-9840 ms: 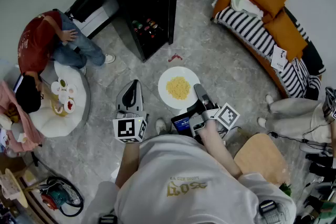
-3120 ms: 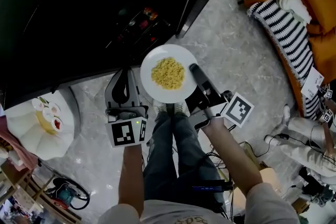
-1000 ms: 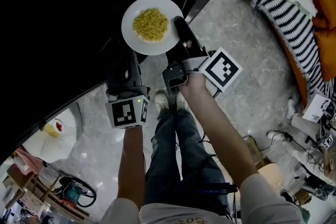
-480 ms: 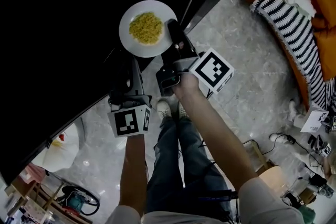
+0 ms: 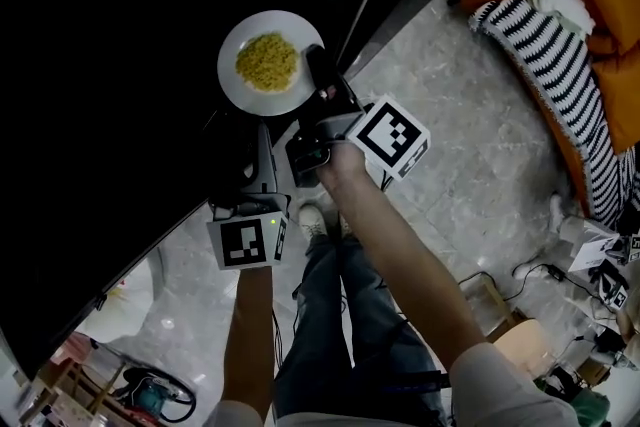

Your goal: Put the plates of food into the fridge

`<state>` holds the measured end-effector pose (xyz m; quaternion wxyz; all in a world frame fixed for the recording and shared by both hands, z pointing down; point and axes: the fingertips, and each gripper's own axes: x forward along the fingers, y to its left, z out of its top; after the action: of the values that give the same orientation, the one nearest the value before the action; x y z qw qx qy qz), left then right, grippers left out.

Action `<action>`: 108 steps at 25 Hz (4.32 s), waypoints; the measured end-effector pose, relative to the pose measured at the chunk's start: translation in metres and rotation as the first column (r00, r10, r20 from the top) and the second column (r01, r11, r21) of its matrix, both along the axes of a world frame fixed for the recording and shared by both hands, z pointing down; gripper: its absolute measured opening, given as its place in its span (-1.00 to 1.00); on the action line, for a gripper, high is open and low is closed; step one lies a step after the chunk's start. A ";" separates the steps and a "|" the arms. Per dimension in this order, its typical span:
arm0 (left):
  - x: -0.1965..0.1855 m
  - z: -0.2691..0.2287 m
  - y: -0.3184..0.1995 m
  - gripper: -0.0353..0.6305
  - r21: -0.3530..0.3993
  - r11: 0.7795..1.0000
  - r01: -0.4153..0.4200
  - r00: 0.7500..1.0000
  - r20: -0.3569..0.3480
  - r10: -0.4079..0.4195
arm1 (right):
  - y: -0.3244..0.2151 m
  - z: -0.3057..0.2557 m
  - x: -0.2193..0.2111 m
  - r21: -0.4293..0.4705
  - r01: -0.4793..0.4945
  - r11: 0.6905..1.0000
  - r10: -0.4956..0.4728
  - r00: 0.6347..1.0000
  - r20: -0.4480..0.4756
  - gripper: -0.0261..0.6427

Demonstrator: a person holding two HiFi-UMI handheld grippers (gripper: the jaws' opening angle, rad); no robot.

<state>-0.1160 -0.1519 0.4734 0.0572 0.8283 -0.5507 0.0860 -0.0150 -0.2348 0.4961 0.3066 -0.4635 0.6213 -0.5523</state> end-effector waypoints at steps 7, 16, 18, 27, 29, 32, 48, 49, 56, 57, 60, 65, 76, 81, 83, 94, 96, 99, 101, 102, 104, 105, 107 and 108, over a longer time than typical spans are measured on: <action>0.013 0.003 -0.004 -0.88 -0.009 1.000 -0.028 1.000 0.004 0.028 | -0.010 0.003 -0.005 0.014 0.004 1.000 -0.005 0.999 0.033 -0.86; 0.018 0.009 -0.009 -0.88 -0.020 0.999 -0.050 0.999 -0.008 0.050 | -0.016 0.010 -0.010 0.002 -0.003 1.000 0.003 0.998 0.062 -0.86; 0.018 0.011 -0.011 -0.88 -0.027 0.998 -0.055 0.998 -0.017 0.055 | -0.019 0.010 -0.012 0.001 -0.006 1.000 0.006 0.998 0.064 -0.86; 0.019 0.012 -0.018 -0.88 -0.037 0.998 -0.042 0.999 -0.030 0.041 | -0.021 0.011 -0.012 -0.011 0.001 1.000 0.001 0.992 0.123 -0.86; 0.017 0.013 -0.020 -0.88 -0.034 0.999 -0.035 0.999 -0.030 0.034 | -0.022 0.011 -0.012 -0.011 0.010 1.000 -0.009 0.992 0.124 -0.86; 0.011 0.014 -0.026 -0.88 -0.029 1.000 -0.002 1.000 -0.024 0.002 | -0.022 0.012 -0.012 0.001 0.024 1.000 -0.024 0.990 0.136 -0.86; -0.008 0.010 -0.047 -0.88 -0.029 0.995 0.100 0.993 -0.064 -0.101 | 0.002 0.007 -0.023 0.026 0.137 0.990 -0.138 0.987 0.081 -0.85; -0.009 0.011 -0.048 -0.88 -0.030 0.994 0.103 0.992 -0.066 -0.105 | 0.005 0.008 -0.024 0.027 0.144 0.989 -0.146 0.986 0.079 -0.85; -0.012 0.011 -0.053 -0.88 -0.030 0.993 0.116 0.990 -0.071 -0.118 | 0.010 0.012 -0.025 0.015 0.148 0.989 -0.148 0.987 0.063 -0.86; -0.010 0.011 -0.053 -0.88 -0.028 0.993 0.111 0.991 -0.067 -0.113 | 0.009 0.012 -0.025 0.012 0.146 0.989 -0.146 0.987 0.069 -0.86; 0.000 0.012 -0.053 -0.88 -0.023 0.997 0.074 0.996 -0.047 -0.075 | 0.004 0.013 -0.025 0.009 0.143 0.990 -0.144 0.985 0.091 -0.86; 0.009 0.015 -0.057 -0.88 -0.034 0.999 0.024 0.998 -0.050 -0.025 | -0.003 0.015 -0.030 0.020 0.161 0.987 -0.163 0.981 0.105 -0.86; 0.005 0.013 -0.070 -0.88 -0.042 0.999 0.023 0.998 -0.065 -0.025 | -0.002 0.009 -0.038 0.058 0.223 0.973 -0.227 0.971 0.079 -0.86; 0.006 0.008 -0.073 -0.88 -0.041 0.999 0.012 0.998 -0.067 -0.015 | -0.013 0.008 -0.038 0.068 0.238 0.969 -0.242 0.969 0.057 -0.89; 0.006 0.008 -0.072 -0.88 -0.043 0.999 0.009 0.997 -0.072 -0.012 | -0.016 0.008 -0.042 0.071 0.256 0.964 -0.260 0.964 0.050 -0.89; 0.003 -0.002 -0.072 -0.88 -0.019 1.000 0.007 0.997 -0.080 -0.009 | -0.034 0.004 -0.050 0.094 0.265 0.960 -0.270 0.962 0.043 -0.89; 0.003 -0.001 -0.073 -0.88 -0.014 1.000 0.012 0.997 -0.073 -0.013 | -0.035 0.006 -0.049 0.088 0.258 0.962 -0.263 0.964 0.047 -0.89; 0.000 -0.003 -0.072 -0.88 -0.016 1.000 0.016 0.997 -0.077 -0.017 | -0.035 0.003 -0.049 0.093 0.245 0.965 -0.251 0.966 0.059 -0.89; -0.001 -0.003 -0.071 -0.88 -0.016 1.000 0.016 0.997 -0.073 -0.018 | -0.034 0.002 -0.046 0.098 0.231 0.968 -0.237 0.969 0.062 -0.89; 0.000 -0.002 -0.071 -0.88 -0.014 1.000 0.017 0.997 -0.071 -0.018 | -0.034 0.002 -0.043 0.099 0.223 0.970 -0.229 0.972 0.059 -0.89; 0.003 -0.001 -0.072 -0.88 -0.007 1.000 0.016 0.998 -0.063 -0.016 | -0.035 0.003 -0.038 0.102 0.214 0.972 -0.220 0.974 0.050 -0.89; 0.005 -0.002 -0.073 -0.88 -0.004 1.000 0.015 0.998 -0.061 -0.015 | -0.035 0.004 -0.036 0.100 0.215 0.972 -0.220 0.975 0.043 -0.89; 0.006 -0.004 -0.075 -0.88 -0.003 1.000 0.016 0.998 -0.062 -0.017 | -0.035 0.003 -0.034 0.095 0.219 0.971 -0.223 0.974 0.030 -0.89; 0.006 -0.004 -0.075 -0.88 -0.003 1.000 0.018 0.998 -0.062 -0.018 | -0.035 0.002 -0.034 0.096 0.221 0.971 -0.224 0.974 0.028 -0.89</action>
<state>-0.1102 -0.2266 0.4691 0.0762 0.8254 -0.5561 0.0603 -0.0485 -0.2697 0.4982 0.2759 -0.3655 0.6881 -0.5628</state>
